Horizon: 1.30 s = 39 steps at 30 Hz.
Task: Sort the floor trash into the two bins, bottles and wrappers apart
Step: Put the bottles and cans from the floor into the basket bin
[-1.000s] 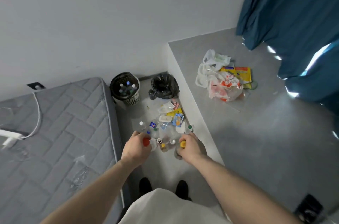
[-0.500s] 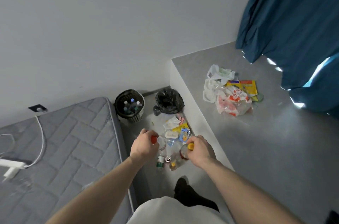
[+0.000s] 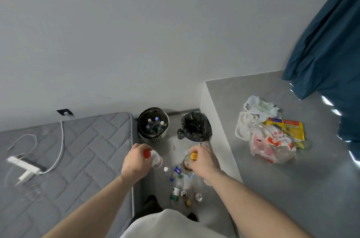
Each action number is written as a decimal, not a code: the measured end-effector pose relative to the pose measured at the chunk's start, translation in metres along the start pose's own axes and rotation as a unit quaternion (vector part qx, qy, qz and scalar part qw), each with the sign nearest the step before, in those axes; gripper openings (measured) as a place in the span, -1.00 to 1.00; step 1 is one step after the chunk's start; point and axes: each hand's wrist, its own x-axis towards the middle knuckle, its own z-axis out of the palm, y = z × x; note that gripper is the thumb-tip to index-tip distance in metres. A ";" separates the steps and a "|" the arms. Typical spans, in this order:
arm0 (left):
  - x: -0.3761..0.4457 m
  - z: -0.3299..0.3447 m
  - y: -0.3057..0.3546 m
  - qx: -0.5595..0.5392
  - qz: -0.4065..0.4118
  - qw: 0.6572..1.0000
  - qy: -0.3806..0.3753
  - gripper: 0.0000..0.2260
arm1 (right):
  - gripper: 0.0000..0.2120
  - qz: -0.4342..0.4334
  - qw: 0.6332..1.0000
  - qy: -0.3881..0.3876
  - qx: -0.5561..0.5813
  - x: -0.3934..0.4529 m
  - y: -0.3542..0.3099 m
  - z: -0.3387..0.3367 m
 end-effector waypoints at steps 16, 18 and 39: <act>0.181 -0.017 0.004 0.023 0.006 0.995 -0.093 -0.75 | -0.82 0.128 0.990 0.041 0.034 0.112 0.000 -0.020; 0.209 -0.018 -0.001 0.017 0.005 0.993 -0.114 -0.75 | -0.85 0.145 0.988 0.041 0.036 0.132 -0.006 -0.016; 0.315 -0.033 -0.079 -0.006 -0.059 0.991 -0.117 -0.79 | -0.87 0.088 0.994 -0.023 0.060 0.225 -0.083 0.018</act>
